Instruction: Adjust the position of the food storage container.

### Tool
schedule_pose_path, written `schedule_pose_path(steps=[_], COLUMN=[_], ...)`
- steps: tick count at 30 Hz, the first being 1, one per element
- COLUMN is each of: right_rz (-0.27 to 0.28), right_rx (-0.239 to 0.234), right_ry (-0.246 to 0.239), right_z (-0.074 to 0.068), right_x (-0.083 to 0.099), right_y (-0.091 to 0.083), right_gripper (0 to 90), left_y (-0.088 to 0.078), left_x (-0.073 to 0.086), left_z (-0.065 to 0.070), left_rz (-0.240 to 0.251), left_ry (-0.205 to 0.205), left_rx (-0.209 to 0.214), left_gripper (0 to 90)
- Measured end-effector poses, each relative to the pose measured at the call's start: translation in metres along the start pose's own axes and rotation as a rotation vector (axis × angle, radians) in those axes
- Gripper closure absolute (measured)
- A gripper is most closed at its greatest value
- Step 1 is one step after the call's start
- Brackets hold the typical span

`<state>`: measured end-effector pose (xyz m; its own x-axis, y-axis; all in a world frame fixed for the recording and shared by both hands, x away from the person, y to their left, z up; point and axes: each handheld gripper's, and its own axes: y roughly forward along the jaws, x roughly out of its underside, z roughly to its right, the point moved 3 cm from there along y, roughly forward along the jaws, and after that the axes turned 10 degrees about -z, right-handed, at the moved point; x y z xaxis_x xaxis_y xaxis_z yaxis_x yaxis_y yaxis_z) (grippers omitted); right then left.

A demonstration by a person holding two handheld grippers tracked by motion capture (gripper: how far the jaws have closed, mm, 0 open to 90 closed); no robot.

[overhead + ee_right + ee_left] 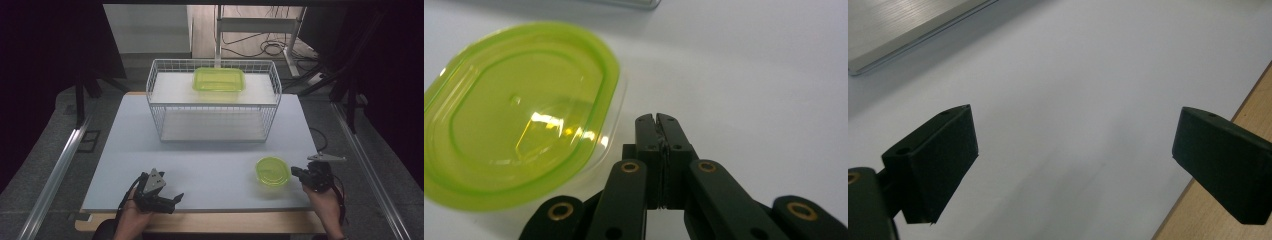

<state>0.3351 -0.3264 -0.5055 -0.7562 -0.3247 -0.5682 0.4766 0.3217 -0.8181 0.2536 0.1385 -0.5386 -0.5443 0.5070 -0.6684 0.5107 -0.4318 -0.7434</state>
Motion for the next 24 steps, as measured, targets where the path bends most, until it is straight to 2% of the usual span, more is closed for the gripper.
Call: schedule_pose_path(steps=[9, 13, 16, 17, 18, 19, 24], right_rz=[-0.074, -0.076, -0.079, -0.079, -0.076, -0.074, -0.071], right_rx=[-0.063, -0.081, -0.122, -0.122, -0.152, -0.164, -0.198], right_ry=[-0.027, -0.036, -0.041, -0.041, -0.037, -0.038, -0.05], right_z=[-0.014, -0.02, -0.026, -0.026, -0.029, -0.03, -0.04], right_x=[0.008, 0.007, 0.005, 0.005, 0.004, 0.004, -0.002], right_y=[0.015, 0.018, 0.022, 0.022, 0.025, 0.027, 0.033], right_gripper=[88.1, 88.1, 88.0, 88.0, 88.0, 88.1, 87.9], left_y=[0.001, 0.001, 0.002, 0.002, 0.003, 0.003, 0.003], left_x=[0.0, 0.0, 0.0, 0.0, 0.0, 0.0, 0.0], left_z=[0.0, 0.001, 0.001, 0.001, 0.001, 0.001, 0.001], left_rz=[-0.005, -0.008, -0.012, -0.012, -0.014, -0.014, -0.02], left_ry=[0.005, 0.009, 0.011, 0.011, 0.012, 0.012, 0.018], left_rx=[-0.004, -0.007, -0.007, -0.007, -0.008, -0.008, -0.012], left_gripper=[4.2, 4.2, 4.2, 4.3, 4.3, 4.3, 4.3])
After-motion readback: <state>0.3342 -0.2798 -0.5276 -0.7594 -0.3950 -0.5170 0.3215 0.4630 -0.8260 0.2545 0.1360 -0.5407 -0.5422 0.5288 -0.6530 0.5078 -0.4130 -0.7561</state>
